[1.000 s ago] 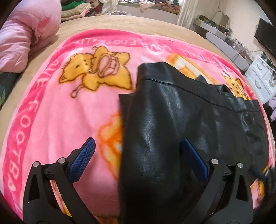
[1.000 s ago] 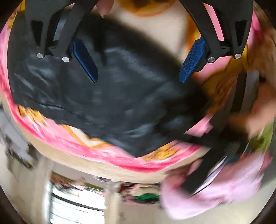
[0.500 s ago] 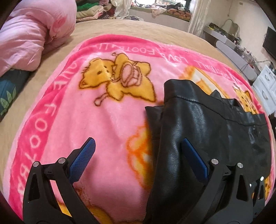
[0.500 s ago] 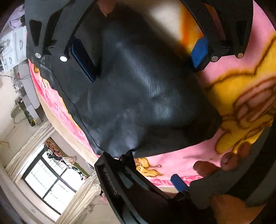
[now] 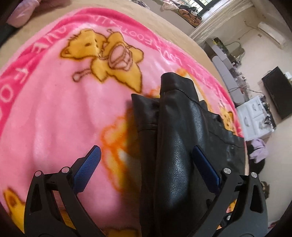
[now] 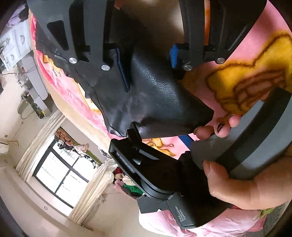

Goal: Fold large clothes
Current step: 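Grasp the jacket edge with the left gripper and lift it while the right gripper holds beside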

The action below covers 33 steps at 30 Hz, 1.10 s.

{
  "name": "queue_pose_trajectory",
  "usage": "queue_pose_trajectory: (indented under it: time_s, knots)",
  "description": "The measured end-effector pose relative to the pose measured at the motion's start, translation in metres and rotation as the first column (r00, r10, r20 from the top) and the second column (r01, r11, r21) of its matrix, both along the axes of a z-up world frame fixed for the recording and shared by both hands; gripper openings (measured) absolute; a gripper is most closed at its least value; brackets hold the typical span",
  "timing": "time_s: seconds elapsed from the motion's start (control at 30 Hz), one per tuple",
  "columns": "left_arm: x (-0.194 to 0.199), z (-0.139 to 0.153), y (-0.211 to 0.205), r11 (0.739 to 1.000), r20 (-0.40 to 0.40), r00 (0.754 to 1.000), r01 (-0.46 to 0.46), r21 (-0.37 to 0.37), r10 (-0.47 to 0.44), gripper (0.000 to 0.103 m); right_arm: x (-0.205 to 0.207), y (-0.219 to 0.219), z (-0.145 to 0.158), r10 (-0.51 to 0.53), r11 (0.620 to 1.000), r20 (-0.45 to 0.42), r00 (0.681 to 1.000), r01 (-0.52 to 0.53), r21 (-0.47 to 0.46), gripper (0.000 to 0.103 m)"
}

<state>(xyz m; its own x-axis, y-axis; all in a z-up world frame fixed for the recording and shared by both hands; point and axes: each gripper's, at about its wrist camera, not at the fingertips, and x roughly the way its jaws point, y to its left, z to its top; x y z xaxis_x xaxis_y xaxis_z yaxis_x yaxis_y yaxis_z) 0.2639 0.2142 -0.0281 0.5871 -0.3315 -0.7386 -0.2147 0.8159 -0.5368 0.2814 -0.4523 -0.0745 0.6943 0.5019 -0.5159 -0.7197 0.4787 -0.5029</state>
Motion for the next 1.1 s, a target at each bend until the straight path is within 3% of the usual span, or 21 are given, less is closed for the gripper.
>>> queue_pose_trajectory:
  time_s: [0.1,0.17,0.23,0.37,0.6,0.8,0.97,1.1]
  knots:
    - [0.001,-0.002,-0.006,0.996,0.006,0.999,0.047,-0.075,-0.046,0.085,-0.004,-0.001,0.004,-0.001,1.0,0.007,1.0,0.001,0.018,0.031]
    - [0.002,-0.001,-0.011,0.989,0.027,0.996,0.083,-0.123,-0.081,0.065,-0.003,-0.002,0.008,-0.006,0.999,-0.005,1.0,0.006,0.039,0.029]
    - [0.002,0.003,-0.015,0.98,0.052,0.994,0.106,-0.167,-0.099,0.053,-0.002,-0.006,0.011,-0.01,0.998,-0.016,1.0,0.011,0.065,0.027]
    - [-0.004,0.022,-0.028,0.984,0.118,0.987,0.124,-0.125,-0.109,0.042,-0.005,-0.012,0.018,-0.018,0.994,-0.007,1.0,0.018,0.105,0.025]
    - [-0.015,0.061,-0.051,0.989,0.215,0.968,0.141,-0.039,-0.13,0.04,-0.001,-0.032,0.044,-0.035,0.977,-0.077,0.996,0.051,0.205,0.023]
    - [-0.033,0.095,-0.095,0.982,0.298,0.936,0.165,0.092,-0.185,0.04,0.011,-0.074,0.07,-0.042,0.936,-0.182,0.982,0.103,0.336,0.022]
    - [-0.032,0.117,-0.131,0.973,0.32,0.919,0.209,0.098,-0.23,0.04,0.007,-0.109,0.084,-0.065,0.91,-0.199,0.978,0.14,0.39,0.02]
    - [-0.026,0.131,-0.17,0.959,0.312,0.908,0.251,0.13,-0.28,0.043,0.017,-0.146,0.094,-0.08,0.876,-0.263,0.961,0.194,0.441,0.02]
